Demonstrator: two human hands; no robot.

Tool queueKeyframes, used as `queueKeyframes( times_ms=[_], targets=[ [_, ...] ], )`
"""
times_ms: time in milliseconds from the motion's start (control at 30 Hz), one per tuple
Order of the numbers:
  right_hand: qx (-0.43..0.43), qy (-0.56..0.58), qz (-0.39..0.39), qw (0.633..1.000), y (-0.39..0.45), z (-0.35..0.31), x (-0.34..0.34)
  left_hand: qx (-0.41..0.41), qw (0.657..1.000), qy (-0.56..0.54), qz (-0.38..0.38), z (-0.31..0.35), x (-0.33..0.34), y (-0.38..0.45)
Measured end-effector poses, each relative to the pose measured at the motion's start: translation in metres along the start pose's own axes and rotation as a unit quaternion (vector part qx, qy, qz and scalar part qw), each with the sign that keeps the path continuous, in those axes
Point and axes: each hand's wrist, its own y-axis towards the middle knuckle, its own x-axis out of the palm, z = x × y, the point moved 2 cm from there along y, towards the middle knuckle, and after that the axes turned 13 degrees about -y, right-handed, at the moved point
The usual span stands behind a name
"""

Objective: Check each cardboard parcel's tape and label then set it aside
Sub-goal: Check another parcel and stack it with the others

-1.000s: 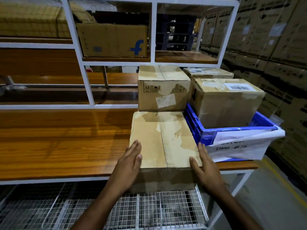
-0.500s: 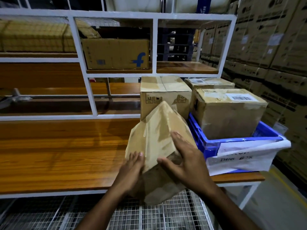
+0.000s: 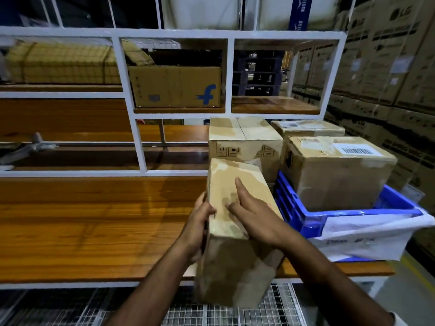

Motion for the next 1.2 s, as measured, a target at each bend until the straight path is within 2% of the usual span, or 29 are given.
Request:
queueKeyframes(
  times_ms=[100, 200, 267, 367, 433, 467, 533, 700, 967, 1100, 1200],
  targets=[
    [0.012, -0.229, -0.021, 0.973, 0.017, 0.027, -0.003, 0.032, 0.998, 0.057, 0.014, -0.008, 0.0, 0.005],
    [0.035, -0.298, -0.03, 0.954, 0.036, 0.041, -0.006, 0.066, 0.971, 0.229, 0.01, 0.0, 0.002, 0.026],
    [0.029, -0.315, -0.028, 0.948, 0.053, 0.046, -0.011, 0.062, 0.923, 0.378, 0.02, 0.008, 0.003, 0.05],
    [0.016, -0.315, -0.037, 0.948, 0.081, 0.055, -0.015, 0.04, 0.804, 0.593, 0.023, 0.016, 0.01, 0.086],
    [0.009, -0.318, -0.039, 0.947, 0.098, 0.06, -0.017, 0.029, 0.729, 0.684, 0.008, 0.019, 0.018, 0.11],
    [0.007, -0.319, -0.039, 0.947, 0.106, 0.061, -0.018, 0.035, 0.705, 0.709, -0.005, 0.021, 0.023, 0.12],
    [0.005, -0.316, -0.04, 0.948, 0.12, 0.062, -0.021, 0.055, 0.68, 0.73, -0.033, 0.023, 0.032, 0.138],
    [-0.01, -0.308, -0.011, 0.951, 0.131, 0.063, -0.02, 0.082, 0.649, 0.754, -0.058, 0.024, 0.039, 0.153],
    [0.002, -0.333, -0.048, 0.942, 0.12, 0.072, -0.042, 0.072, 0.684, 0.725, -0.046, 0.033, 0.035, 0.128],
    [-0.003, -0.332, -0.013, 0.943, 0.105, 0.084, -0.037, 0.082, 0.71, 0.698, -0.031, 0.026, 0.023, 0.109],
    [-0.008, -0.33, -0.005, 0.944, 0.105, 0.087, -0.035, 0.073, 0.712, 0.697, -0.039, 0.029, 0.023, 0.11]
  ],
)
